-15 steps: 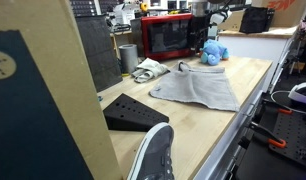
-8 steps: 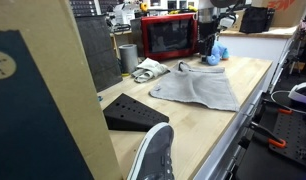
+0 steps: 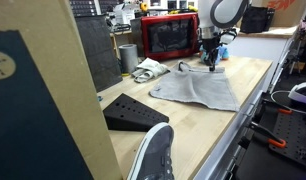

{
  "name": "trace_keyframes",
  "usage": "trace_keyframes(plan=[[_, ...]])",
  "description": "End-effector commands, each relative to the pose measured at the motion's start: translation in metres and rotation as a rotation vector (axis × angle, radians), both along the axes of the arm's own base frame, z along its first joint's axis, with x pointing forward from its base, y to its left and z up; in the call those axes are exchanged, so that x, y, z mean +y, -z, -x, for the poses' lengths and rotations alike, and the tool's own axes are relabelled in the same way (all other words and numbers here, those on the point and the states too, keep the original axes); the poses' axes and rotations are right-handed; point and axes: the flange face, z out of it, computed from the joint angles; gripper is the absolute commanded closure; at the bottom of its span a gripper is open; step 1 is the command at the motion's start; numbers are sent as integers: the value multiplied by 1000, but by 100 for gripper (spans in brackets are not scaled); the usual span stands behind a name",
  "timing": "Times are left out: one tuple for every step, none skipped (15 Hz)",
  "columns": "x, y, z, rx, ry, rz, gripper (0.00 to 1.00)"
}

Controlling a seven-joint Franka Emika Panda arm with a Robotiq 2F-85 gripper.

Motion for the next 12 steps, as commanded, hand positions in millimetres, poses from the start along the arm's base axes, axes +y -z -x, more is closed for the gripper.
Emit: trace_keyframes(plan=[[-21,16,2,15,31,51,100],[-28,22,4,26,40,67,100],[-34,29,7,37,46,84,100],[-39,29,8,41,49,99,100],[-44,30,11,45,52,113,100],[-48,31,13,51,54,122,100],[-52,31,16,55,54,131,100],[-56,31,17,56,55,140,100],[-60,32,19,61,54,144,100],[-64,30,20,64,53,151,100],[-68,28,22,64,49,156,100],[-72,23,24,60,44,157,100]])
